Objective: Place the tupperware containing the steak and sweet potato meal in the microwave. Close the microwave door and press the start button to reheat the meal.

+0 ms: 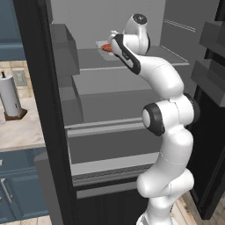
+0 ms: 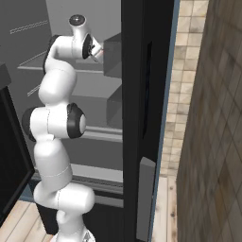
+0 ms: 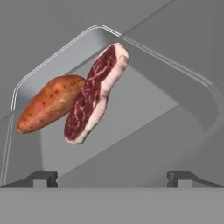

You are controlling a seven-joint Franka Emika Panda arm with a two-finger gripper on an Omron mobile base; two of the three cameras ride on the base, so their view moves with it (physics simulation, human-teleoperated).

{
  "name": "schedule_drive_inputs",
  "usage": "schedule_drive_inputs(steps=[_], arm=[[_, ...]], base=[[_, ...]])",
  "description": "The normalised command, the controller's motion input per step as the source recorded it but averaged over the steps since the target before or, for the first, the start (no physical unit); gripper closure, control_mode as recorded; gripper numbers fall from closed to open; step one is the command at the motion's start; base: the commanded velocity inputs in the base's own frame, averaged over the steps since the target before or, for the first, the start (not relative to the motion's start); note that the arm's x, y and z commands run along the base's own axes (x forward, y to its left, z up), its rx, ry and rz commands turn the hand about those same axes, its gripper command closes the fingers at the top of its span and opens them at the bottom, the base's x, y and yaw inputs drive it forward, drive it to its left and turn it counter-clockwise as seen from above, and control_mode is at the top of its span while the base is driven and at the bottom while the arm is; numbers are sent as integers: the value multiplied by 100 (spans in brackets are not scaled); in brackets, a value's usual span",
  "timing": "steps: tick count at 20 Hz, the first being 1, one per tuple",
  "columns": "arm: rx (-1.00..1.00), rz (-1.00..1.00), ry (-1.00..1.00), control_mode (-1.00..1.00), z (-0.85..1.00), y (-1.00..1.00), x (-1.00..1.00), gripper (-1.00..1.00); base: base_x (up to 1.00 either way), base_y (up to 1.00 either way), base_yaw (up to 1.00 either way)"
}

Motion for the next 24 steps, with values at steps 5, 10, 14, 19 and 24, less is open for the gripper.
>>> schedule_drive_inputs(steps=[5, 10, 14, 19, 24], arm=[[0, -9, 0, -100, -8, 0, 1, -100], [0, -9, 0, -100, -26, 0, 5, -100], [0, -9, 0, -100, -35, 0, 18, -100], [0, -9, 0, -100, -31, 0, 32, -100], [0, -8, 0, -100, -37, 0, 26, 100]], base=[[0, 0, 0], [0, 0, 0], [0, 0, 0], [0, 0, 0], [0, 0, 0]])
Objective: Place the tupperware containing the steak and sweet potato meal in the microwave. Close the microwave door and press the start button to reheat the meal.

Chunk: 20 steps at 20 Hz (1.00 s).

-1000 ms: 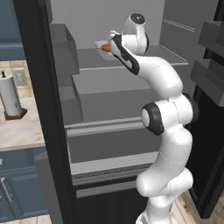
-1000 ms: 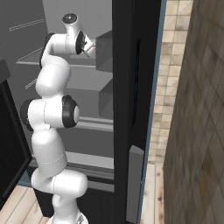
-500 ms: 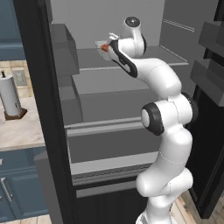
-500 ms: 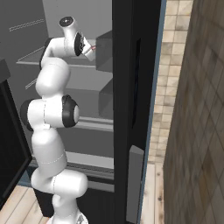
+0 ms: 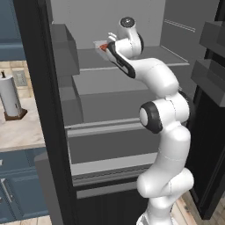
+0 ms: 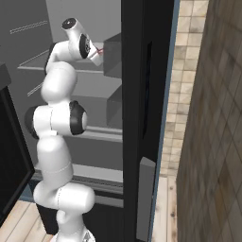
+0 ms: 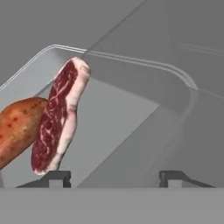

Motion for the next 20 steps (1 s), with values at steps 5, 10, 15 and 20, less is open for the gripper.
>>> schedule_drive_inputs(steps=[5, 10, 15, 20], arm=[[0, -8, 1, -100, -44, 0, 24, 100], [0, -5, 2, -100, -37, 0, 12, 100], [0, 0, 0, -100, -2, 0, 0, 100], [0, -1, 0, -100, -3, 0, -3, 100]], base=[[0, 0, 0], [0, 0, 0], [0, 0, 0], [0, 0, 0]])
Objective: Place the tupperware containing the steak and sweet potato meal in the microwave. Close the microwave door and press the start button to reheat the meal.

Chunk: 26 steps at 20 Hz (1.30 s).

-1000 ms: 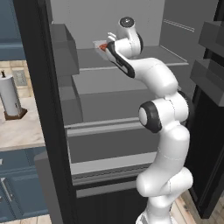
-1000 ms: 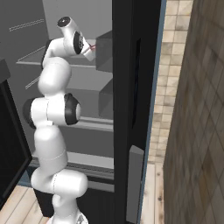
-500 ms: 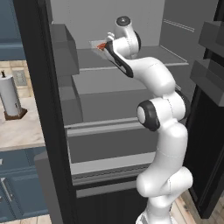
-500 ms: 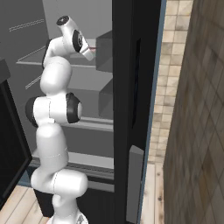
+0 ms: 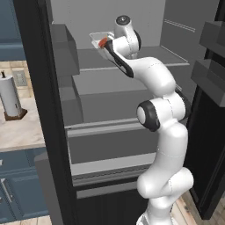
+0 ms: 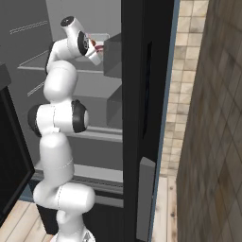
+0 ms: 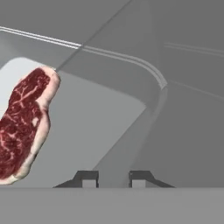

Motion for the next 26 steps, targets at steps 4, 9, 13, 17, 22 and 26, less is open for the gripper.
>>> schedule_drive_inputs(steps=[4, 9, 13, 17, 22, 26], arm=[[0, -7, 0, -100, -6, 0, -23, 100], [0, -7, -5, -100, 0, -1, -48, 100], [-2, -6, -7, -100, 0, -1, -69, 100], [-4, -7, -6, -100, -7, -14, -90, 100], [-1, -8, -7, -100, -29, -38, -100, 100], [0, -3, -6, -100, -8, -54, -100, 100]], base=[[0, 0, 0], [0, 0, 0], [0, 0, 0], [0, 0, 0], [0, 0, 0], [0, 0, 0]])
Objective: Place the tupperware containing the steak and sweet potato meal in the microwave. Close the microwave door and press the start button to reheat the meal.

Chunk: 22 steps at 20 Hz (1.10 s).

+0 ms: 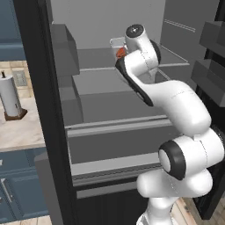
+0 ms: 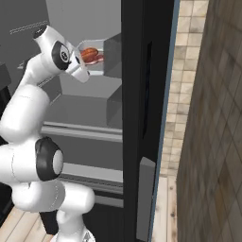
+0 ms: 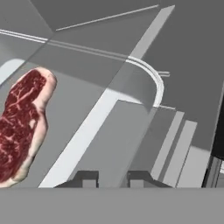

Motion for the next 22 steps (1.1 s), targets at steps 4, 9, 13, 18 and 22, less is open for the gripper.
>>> schedule_drive_inputs(steps=[4, 9, 13, 18, 22], arm=[[0, 0, -8, -100, 0, -35, -100, 100], [0, 3, -7, -100, -1, -10, -100, 100], [0, 6, 0, -100, -3, 0, -100, 100], [0, 10, 0, -100, -14, 0, -100, 100], [0, 9, 1, -100, -15, 0, -68, 100]], base=[[0, 0, 0], [0, 0, 0], [0, 0, 0], [0, 0, 0], [0, 0, 0]])
